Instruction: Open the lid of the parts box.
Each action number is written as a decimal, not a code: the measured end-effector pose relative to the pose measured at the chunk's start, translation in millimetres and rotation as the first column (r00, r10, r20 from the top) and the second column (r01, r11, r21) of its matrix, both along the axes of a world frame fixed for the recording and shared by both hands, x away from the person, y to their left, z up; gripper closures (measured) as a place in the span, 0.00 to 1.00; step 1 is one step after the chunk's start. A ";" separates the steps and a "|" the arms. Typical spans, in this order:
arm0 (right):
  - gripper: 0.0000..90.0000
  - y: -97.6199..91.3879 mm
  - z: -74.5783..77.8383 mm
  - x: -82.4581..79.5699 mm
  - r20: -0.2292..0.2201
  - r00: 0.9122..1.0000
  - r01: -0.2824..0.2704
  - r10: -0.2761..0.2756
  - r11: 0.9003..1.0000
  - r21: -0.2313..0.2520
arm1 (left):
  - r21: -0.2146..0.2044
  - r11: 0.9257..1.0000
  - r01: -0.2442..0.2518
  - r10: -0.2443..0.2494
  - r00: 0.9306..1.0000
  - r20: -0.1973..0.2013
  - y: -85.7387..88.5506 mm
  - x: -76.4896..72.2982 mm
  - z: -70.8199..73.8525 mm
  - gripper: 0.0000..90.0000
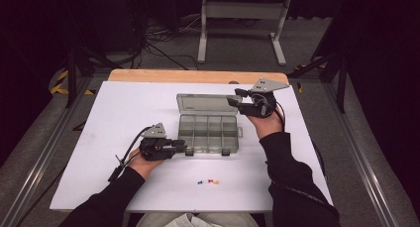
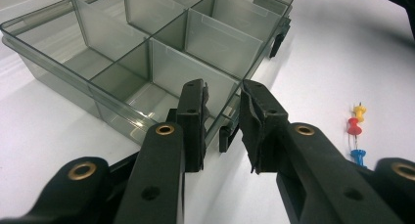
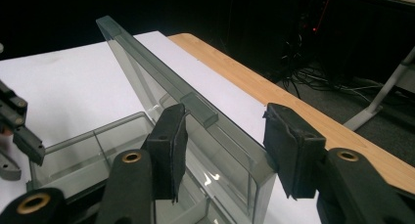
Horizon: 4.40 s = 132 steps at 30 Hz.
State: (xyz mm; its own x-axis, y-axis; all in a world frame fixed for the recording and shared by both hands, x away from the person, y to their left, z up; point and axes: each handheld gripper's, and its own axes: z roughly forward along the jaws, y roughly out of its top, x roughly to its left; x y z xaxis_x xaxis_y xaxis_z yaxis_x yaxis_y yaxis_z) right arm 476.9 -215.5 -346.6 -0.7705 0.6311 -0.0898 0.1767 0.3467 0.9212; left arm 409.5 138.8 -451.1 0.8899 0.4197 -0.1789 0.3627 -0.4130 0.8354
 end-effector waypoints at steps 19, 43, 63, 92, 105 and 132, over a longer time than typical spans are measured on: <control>0.59 -12.9 -14.5 32.2 -0.071 0.995 0.079 -0.075 0.996 0.049 | -0.002 1.000 -0.002 0.002 1.000 0.002 -0.3 -0.1 0.0 0.80; 0.70 -6.4 -48.1 58.1 -0.183 0.978 0.106 -0.103 0.994 0.006 | -0.005 1.000 0.004 -0.004 1.000 -0.005 -0.7 -0.2 -0.6 0.80; 0.47 -3.4 -69.4 70.2 -0.246 0.964 0.107 -0.099 0.994 0.020 | -0.010 1.000 0.008 -0.008 1.000 -0.009 -0.9 0.1 -1.1 0.80; 0.18 5.3 -92.0 81.5 -0.366 0.925 0.114 -0.098 0.993 0.021 | -0.006 1.000 0.006 -0.006 1.000 -0.008 -0.8 0.3 -1.0 0.79; 0.14 3.5 -98.8 83.9 -0.391 0.914 0.120 -0.106 0.993 0.013 | -0.010 1.000 0.006 -0.006 1.000 -0.011 -1.2 -0.1 -1.0 0.79; 0.12 -7.7 -93.1 75.4 -0.381 0.916 0.144 -0.130 0.990 0.009 | -0.024 0.999 0.022 -0.022 1.000 0.013 0.4 -3.4 4.1 0.69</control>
